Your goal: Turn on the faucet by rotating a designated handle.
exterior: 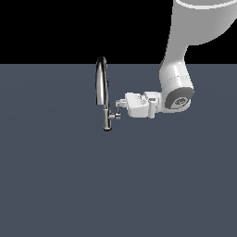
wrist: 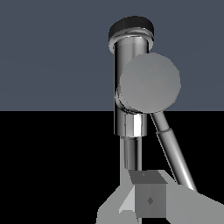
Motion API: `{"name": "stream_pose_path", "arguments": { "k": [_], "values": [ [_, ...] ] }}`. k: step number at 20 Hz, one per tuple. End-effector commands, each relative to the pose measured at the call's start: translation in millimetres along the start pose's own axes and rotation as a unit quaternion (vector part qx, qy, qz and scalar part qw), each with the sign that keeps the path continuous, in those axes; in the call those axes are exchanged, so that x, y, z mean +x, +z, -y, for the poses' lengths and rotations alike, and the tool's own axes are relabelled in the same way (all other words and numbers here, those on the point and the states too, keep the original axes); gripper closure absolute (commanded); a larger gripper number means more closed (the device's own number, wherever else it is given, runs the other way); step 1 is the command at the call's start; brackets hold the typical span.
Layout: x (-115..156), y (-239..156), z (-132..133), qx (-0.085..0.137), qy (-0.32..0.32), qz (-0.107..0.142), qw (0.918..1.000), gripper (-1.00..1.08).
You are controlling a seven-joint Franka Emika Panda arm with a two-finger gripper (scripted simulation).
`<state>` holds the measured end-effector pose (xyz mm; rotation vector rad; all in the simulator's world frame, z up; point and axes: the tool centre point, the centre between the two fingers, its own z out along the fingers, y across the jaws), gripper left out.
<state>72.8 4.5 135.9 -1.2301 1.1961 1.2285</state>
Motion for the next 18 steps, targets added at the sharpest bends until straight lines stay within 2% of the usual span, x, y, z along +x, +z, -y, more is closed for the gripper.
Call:
{"name": "stream_pose_path", "arguments": {
  "k": [1, 2, 18],
  "values": [
    [-4, -4, -6, 0.000, 0.000, 0.000, 1.0000, 1.08],
    [-1, 1, -2, -0.001, 0.000, 0.001, 1.0000, 1.08],
    [22, -4, -52, 0.000, 0.000, 0.000, 1.0000, 1.08]
  ]
}}
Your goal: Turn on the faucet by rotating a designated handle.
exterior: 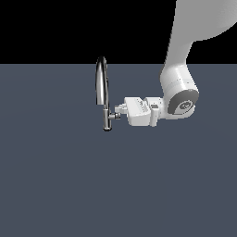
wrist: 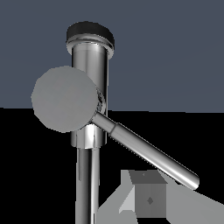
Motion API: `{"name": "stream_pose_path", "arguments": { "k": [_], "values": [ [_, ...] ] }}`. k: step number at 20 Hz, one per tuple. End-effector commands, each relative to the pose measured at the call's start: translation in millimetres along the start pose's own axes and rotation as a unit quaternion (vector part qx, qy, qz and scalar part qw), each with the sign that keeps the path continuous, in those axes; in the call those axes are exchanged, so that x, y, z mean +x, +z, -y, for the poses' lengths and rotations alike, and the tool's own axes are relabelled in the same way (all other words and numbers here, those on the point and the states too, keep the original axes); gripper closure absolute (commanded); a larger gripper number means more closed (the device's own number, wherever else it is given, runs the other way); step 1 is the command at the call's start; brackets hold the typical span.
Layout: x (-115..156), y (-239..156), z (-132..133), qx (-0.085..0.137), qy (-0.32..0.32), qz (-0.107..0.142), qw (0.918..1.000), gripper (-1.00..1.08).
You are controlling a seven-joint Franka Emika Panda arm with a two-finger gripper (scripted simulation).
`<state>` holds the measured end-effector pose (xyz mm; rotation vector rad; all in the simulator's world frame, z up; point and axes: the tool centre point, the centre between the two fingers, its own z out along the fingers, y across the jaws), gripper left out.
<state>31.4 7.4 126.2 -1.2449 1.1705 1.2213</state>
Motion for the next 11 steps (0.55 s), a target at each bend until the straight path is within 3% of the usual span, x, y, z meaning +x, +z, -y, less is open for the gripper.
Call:
{"name": "stream_pose_path", "arguments": {
  "k": [1, 11],
  "values": [
    [-2, -1, 0, 0.000, 0.000, 0.000, 1.0000, 1.08],
    [61, -8, -23, 0.005, 0.011, -0.002, 0.9999, 1.08]
  ]
}}
